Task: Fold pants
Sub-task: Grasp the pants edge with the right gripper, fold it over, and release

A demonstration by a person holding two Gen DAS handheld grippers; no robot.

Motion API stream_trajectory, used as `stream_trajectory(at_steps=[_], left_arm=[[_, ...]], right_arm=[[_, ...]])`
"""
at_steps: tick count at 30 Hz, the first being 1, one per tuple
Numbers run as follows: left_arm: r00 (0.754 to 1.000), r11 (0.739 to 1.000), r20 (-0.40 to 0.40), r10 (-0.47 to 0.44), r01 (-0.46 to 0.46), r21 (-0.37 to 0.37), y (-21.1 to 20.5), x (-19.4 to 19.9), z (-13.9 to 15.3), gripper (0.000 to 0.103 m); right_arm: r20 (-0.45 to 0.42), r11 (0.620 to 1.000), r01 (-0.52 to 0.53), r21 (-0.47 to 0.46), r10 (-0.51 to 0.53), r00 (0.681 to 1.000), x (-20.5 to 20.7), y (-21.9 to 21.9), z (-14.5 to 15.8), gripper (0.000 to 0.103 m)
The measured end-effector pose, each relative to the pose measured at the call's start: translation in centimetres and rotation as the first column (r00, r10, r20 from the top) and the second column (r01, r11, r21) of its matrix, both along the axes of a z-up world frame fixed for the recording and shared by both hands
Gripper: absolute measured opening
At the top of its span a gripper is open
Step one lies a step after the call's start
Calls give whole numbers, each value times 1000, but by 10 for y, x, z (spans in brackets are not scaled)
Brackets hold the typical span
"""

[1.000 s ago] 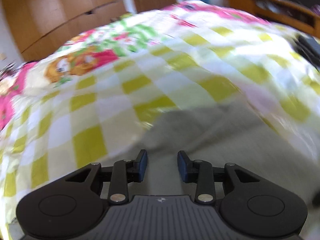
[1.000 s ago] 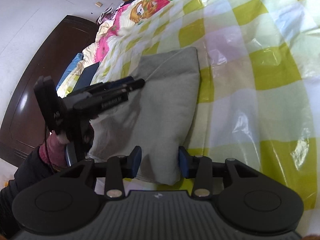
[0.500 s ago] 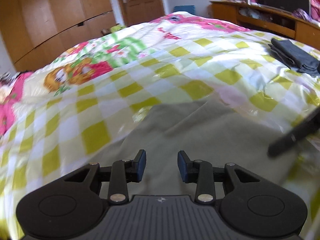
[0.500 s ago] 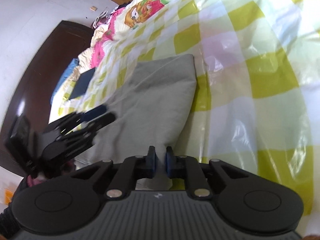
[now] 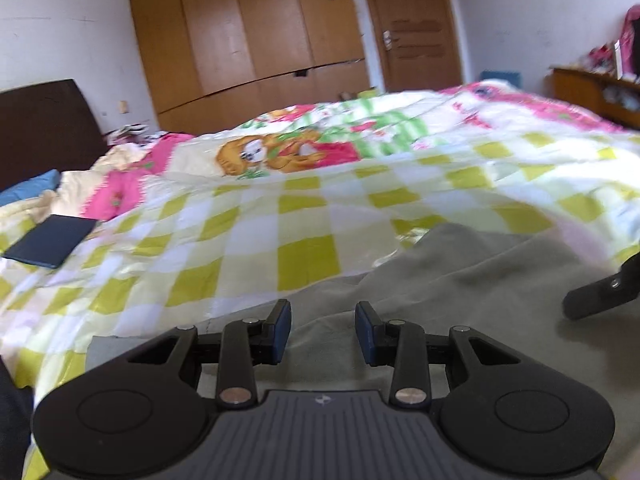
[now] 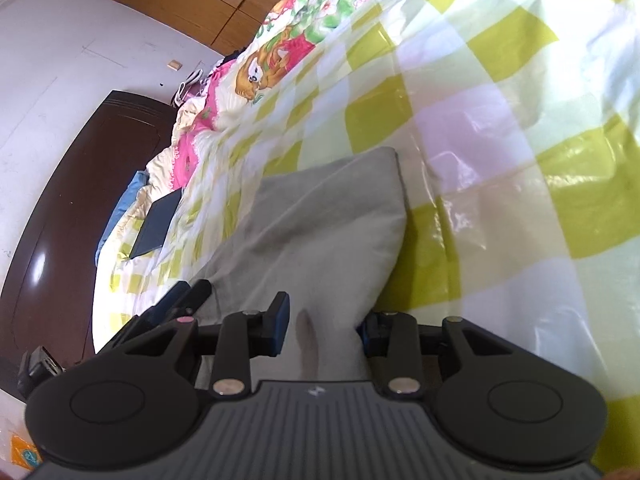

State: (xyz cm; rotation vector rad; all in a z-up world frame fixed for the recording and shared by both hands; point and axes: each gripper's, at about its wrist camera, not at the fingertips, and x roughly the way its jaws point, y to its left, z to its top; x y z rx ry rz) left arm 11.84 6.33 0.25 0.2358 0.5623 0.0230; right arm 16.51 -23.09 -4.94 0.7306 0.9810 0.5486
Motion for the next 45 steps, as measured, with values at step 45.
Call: stream_trajectory(at_steps=[45], left_arm=[[995, 703, -71, 72, -101, -704, 170, -145, -10, 52]], right_arm=[[99, 697, -553, -457, 657, 747, -35, 312, 115, 37]])
